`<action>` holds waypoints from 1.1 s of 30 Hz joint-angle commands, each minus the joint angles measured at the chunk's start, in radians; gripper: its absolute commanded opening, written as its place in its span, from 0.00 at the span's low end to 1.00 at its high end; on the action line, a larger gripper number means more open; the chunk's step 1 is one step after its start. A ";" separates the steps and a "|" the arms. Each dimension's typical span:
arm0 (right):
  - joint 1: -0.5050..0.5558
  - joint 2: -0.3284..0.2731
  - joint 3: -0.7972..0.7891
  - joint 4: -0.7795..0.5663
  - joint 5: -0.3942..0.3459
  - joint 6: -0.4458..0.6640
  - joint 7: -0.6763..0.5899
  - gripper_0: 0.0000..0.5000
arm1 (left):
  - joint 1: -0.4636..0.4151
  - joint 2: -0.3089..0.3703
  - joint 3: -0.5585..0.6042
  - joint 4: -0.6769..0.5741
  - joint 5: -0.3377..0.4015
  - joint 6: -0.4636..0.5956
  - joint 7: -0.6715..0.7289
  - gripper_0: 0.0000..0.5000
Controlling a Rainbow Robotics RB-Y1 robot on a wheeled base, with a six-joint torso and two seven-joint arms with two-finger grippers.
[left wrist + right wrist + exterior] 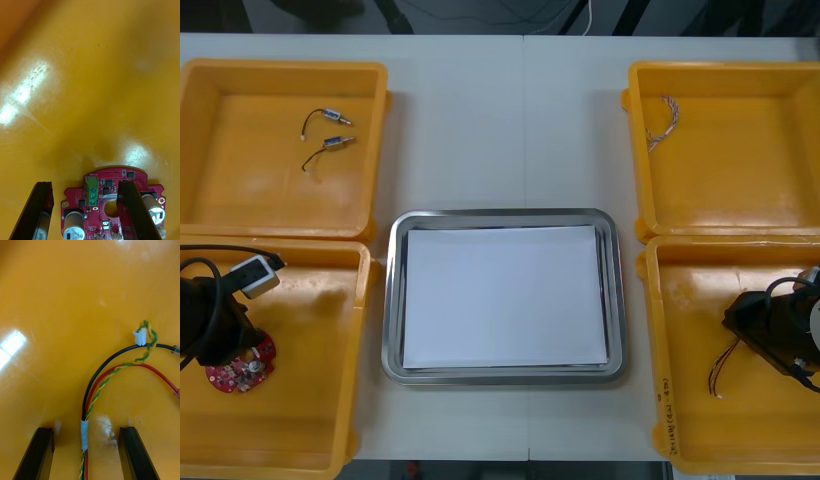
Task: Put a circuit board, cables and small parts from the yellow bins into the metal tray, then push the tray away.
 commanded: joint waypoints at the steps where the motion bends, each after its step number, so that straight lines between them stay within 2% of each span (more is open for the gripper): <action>1: 0.029 -0.003 0.033 -0.010 0.035 -0.025 -0.024 1.00 | -0.029 0.019 -0.031 0.015 -0.014 -0.027 -0.036 1.00; 13: 0.029 -0.004 0.033 -0.012 0.038 -0.028 -0.032 1.00 | -0.031 0.019 -0.057 0.030 -0.024 -0.069 -0.038 1.00; 14: 0.029 -0.004 0.033 -0.010 0.035 -0.027 -0.035 0.80 | -0.031 0.019 -0.059 0.030 -0.026 -0.069 -0.038 1.00; 15: 0.031 -0.003 0.033 -0.010 0.032 -0.028 -0.038 0.53 | -0.029 0.019 -0.060 0.030 -0.027 -0.069 -0.038 1.00; 17: 0.029 -0.003 0.033 -0.010 0.027 -0.027 -0.042 0.14 | -0.029 0.019 -0.062 0.030 -0.027 -0.069 -0.039 1.00; 18: 0.031 -0.003 0.033 -0.010 0.026 -0.027 -0.042 0.00 | -0.029 0.019 -0.062 0.030 -0.029 -0.069 -0.039 1.00; 27: 0.025 -0.004 0.011 -0.036 0.023 -0.018 -0.030 0.00 | -0.022 0.019 -0.060 0.033 -0.035 -0.072 -0.039 1.00; 32: 0.025 -0.004 -0.027 -0.117 0.020 0.068 -0.021 0.00 | -0.019 0.019 -0.060 0.033 -0.040 -0.075 -0.039 1.00; 33: 0.023 -0.006 -0.041 -0.145 0.018 0.097 -0.018 0.00 | -0.019 0.019 -0.060 0.033 -0.041 -0.075 -0.039 0.90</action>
